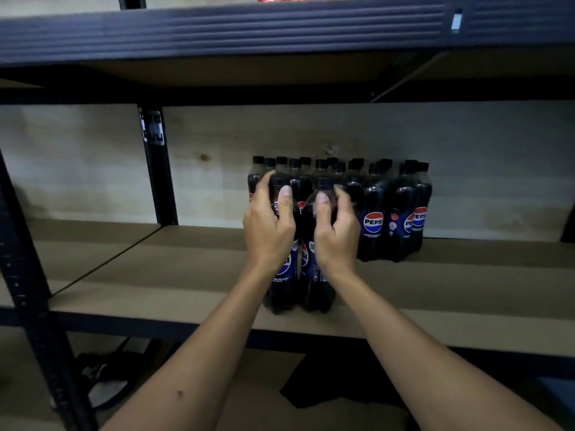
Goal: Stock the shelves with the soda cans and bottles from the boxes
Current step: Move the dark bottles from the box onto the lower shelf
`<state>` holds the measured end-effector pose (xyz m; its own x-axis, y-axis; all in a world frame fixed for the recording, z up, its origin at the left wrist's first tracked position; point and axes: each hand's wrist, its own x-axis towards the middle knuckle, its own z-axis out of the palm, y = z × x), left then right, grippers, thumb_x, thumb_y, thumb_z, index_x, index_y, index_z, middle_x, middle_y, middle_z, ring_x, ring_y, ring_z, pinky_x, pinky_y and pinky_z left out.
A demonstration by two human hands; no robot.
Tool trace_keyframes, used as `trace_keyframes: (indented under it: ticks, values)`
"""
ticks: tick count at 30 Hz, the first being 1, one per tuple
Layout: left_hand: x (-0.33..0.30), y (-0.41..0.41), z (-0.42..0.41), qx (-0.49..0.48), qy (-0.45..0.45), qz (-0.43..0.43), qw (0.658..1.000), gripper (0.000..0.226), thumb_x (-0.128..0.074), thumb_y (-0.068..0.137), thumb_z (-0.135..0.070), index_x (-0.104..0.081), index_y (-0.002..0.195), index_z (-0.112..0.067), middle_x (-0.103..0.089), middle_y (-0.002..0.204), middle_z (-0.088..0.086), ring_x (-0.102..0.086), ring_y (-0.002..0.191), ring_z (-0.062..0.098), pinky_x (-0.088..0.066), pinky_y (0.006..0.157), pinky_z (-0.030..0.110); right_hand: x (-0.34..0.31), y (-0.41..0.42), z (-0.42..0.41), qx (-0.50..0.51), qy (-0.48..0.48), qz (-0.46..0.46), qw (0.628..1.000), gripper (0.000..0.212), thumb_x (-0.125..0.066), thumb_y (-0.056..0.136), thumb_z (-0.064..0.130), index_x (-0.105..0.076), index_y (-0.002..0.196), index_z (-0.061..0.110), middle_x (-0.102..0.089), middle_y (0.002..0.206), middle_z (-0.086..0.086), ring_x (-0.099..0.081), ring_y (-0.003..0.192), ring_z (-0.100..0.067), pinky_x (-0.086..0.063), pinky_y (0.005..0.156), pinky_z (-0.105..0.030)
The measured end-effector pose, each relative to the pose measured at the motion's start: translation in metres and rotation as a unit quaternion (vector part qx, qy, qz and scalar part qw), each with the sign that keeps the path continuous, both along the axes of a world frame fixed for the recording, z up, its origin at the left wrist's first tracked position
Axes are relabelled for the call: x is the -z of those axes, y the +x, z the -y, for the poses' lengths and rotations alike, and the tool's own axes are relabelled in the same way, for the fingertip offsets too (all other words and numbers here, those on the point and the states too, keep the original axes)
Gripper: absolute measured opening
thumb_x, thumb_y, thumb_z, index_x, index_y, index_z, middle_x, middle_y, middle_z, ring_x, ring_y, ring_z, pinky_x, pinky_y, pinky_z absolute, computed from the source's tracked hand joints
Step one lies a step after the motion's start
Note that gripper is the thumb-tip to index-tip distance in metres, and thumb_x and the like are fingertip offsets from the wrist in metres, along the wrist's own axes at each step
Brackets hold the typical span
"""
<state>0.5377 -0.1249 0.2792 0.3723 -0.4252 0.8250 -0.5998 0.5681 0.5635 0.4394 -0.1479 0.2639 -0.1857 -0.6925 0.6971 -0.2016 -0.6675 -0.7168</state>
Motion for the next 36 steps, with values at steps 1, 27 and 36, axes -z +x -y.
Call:
trace_keyframes:
  ticks: [1, 27, 36]
  values:
    - [0.006, 0.001, 0.004, 0.0, 0.013, 0.007, 1.0, 0.053, -0.039, 0.099, -0.043, -0.047, 0.139, -0.01, -0.06, 0.126, -0.004, -0.055, 0.116, 0.004, -0.045, 0.099, 0.026, 0.008, -0.001, 0.0, -0.013, 0.001, 0.0, 1.0, 0.065, -0.037, 0.091, 0.061, -0.044, 0.141, 0.02, -0.063, 0.125, 0.003, -0.058, 0.114, -0.009, -0.049, 0.098, -0.036]
    - [0.1, 0.043, 0.104, 0.085, 0.157, -0.017, 0.984, 0.071, -0.061, 0.086, -0.017, -0.028, 0.149, -0.014, -0.052, 0.138, 0.005, -0.052, 0.125, 0.019, -0.041, 0.102, 0.025, 0.08, 0.011, 0.085, 0.053, 0.216, -0.25, 0.942, 0.081, -0.064, 0.09, 0.047, -0.028, 0.149, 0.006, -0.058, 0.13, -0.018, -0.054, 0.12, -0.038, -0.048, 0.091, -0.042]
    - [0.104, 0.051, 0.134, -0.026, 0.251, -0.014, 0.967, 0.061, -0.071, 0.084, -0.037, -0.047, 0.139, -0.026, -0.056, 0.119, 0.016, -0.045, 0.115, 0.028, -0.042, 0.099, 0.035, 0.066, 0.029, 0.095, 0.138, 0.237, -0.21, 0.938, 0.06, -0.069, 0.089, 0.038, -0.039, 0.132, 0.009, -0.052, 0.129, -0.014, -0.058, 0.114, -0.038, -0.046, 0.089, -0.041]
